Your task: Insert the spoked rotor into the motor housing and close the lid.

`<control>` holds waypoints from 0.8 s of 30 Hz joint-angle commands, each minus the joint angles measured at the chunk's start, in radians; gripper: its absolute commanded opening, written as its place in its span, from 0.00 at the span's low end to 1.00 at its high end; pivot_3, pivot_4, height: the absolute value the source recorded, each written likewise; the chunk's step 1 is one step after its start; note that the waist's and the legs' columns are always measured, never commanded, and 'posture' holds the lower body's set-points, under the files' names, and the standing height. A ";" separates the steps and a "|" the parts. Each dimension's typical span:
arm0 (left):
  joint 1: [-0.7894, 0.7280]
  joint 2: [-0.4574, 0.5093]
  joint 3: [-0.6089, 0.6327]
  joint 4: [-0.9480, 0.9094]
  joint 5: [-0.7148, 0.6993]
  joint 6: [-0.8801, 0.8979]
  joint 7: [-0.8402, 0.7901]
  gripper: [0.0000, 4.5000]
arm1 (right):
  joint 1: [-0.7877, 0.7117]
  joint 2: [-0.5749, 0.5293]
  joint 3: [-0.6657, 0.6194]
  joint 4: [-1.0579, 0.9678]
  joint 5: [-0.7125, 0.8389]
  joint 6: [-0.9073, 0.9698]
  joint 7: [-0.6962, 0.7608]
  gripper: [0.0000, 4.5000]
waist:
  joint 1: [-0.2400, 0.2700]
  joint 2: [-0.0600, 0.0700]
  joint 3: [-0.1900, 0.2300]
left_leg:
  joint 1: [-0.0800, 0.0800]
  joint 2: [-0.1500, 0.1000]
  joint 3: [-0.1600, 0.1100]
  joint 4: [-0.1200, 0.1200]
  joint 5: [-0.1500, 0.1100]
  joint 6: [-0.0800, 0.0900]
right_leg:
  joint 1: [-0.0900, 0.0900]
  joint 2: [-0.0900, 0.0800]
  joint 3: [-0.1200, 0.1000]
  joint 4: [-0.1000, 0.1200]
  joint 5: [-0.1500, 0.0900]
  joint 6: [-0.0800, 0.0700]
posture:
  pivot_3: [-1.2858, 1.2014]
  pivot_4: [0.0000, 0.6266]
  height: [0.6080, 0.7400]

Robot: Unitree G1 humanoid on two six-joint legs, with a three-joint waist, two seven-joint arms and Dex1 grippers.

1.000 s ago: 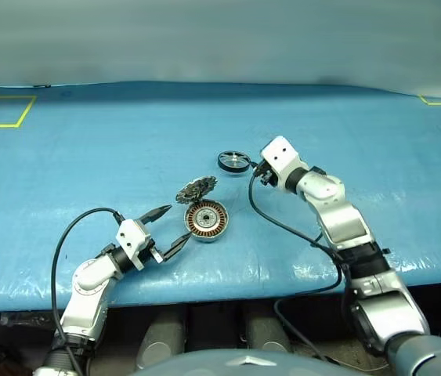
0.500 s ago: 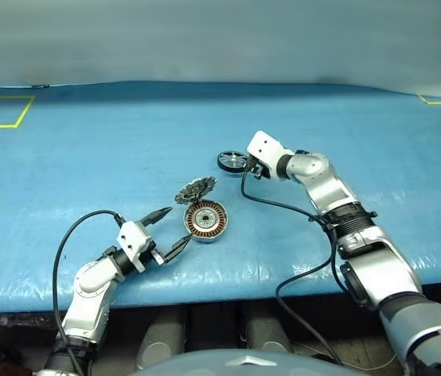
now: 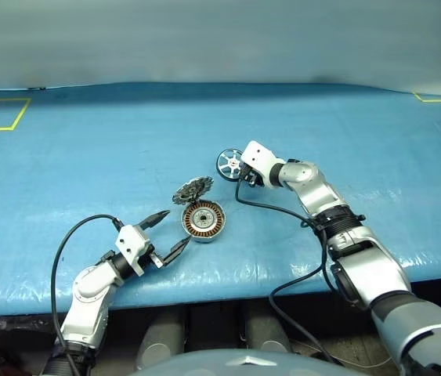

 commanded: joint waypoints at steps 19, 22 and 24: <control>-0.004 -0.009 0.001 -0.030 -0.039 -0.016 -0.001 0.94 | 0.369 0.015 -0.290 -0.660 0.192 0.212 -0.186 0.00 | 0.017 0.001 0.000 | -0.002 -0.001 -0.001 -0.001 0.000 0.000 | -0.002 0.000 0.001 0.000 0.000 0.000 | 0.52 0.24 1.00; -0.007 -0.024 -0.006 -0.039 -0.078 0.001 -0.029 0.94 | 0.476 0.007 -0.345 -0.851 0.271 0.308 -0.170 0.00 | 0.017 0.001 0.000 | -0.003 0.000 -0.001 -0.001 0.000 0.000 | -0.002 -0.001 0.000 0.000 -0.002 0.003 | 0.52 0.24 1.00; -0.014 -0.018 -0.013 -0.037 -0.091 0.020 -0.057 0.94 | 0.563 -0.005 -0.388 -0.978 0.358 0.399 -0.141 0.00 | 0.016 0.001 0.000 | -0.002 0.000 0.000 0.000 0.000 0.000 | -0.002 -0.001 0.001 0.000 -0.003 0.005 | 0.52 0.24 1.00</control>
